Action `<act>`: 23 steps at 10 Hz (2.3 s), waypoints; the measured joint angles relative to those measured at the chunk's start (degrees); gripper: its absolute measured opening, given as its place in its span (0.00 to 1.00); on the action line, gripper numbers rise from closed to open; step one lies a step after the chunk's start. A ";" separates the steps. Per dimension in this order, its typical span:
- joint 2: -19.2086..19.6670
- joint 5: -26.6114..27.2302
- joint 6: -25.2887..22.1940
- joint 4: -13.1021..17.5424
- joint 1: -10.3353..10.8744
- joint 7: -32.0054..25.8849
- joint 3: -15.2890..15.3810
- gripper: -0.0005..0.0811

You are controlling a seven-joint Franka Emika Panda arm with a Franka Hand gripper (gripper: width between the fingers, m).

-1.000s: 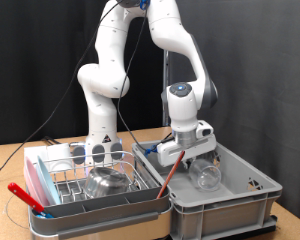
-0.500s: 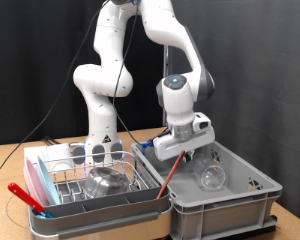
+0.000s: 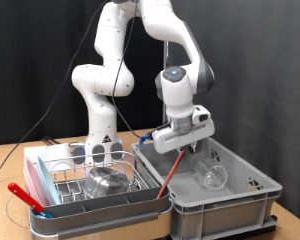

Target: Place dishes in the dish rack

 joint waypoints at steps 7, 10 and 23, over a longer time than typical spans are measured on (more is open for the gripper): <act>1.02 4.55 12.71 -1.49 -0.24 -0.27 7.12 0.93; 4.76 6.59 17.95 -0.04 -5.72 -0.35 15.59 1.00; -0.02 -1.76 9.82 2.68 -18.49 2.19 18.21 1.00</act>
